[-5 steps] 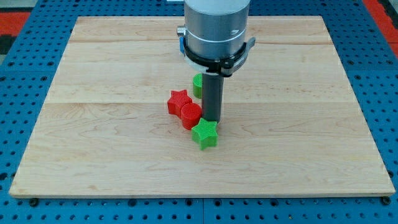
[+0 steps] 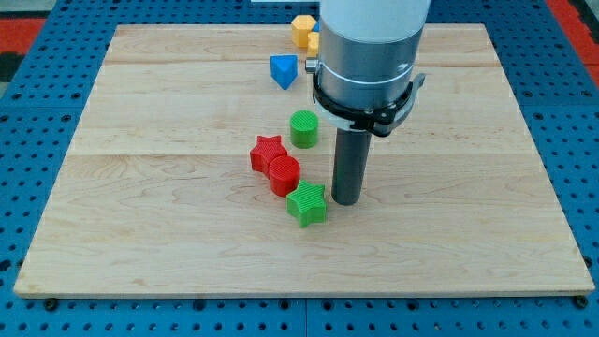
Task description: Move your arm towards the red star
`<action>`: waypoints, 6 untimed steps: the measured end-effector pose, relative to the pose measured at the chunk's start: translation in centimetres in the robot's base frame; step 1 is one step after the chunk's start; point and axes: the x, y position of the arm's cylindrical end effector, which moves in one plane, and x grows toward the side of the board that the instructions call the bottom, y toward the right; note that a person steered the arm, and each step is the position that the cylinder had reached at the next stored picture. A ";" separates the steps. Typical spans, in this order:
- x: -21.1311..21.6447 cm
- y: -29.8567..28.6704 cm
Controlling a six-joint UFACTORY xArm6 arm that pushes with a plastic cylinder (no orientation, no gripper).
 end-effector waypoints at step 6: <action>4.5 -25.8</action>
